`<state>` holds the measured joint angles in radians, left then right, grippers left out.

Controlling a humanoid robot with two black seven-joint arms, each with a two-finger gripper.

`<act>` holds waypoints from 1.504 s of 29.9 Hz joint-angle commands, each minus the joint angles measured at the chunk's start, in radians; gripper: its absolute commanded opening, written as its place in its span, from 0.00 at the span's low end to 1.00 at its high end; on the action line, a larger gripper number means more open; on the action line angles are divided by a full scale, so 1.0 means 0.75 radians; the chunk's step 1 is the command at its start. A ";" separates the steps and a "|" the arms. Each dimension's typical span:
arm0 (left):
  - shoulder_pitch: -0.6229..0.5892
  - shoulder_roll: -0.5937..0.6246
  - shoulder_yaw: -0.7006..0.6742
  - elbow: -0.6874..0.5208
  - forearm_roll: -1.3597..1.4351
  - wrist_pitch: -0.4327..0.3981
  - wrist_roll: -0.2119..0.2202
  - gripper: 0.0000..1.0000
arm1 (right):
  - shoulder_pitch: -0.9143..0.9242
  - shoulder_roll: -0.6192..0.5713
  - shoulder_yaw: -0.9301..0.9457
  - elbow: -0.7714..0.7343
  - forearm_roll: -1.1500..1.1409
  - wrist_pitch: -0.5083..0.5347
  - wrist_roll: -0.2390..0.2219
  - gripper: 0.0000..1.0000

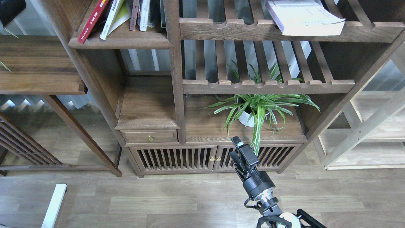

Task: Organize books on shelf
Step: 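Release the red book on the top shelf and lower the left gripper, then raise the right gripper toward the white book on the upper shelf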

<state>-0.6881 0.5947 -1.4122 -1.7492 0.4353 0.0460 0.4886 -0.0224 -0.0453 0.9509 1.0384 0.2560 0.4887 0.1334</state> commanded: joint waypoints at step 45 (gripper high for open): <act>0.764 -0.736 -0.009 0.412 -0.760 -0.713 0.000 0.99 | 0.079 -0.140 0.283 0.184 0.025 -0.124 -0.051 0.99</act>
<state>-0.1188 0.0591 -1.4528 -1.4579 -0.0914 -0.4887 0.4887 0.0302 -0.1386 1.1528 1.1818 0.2681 0.4203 0.0950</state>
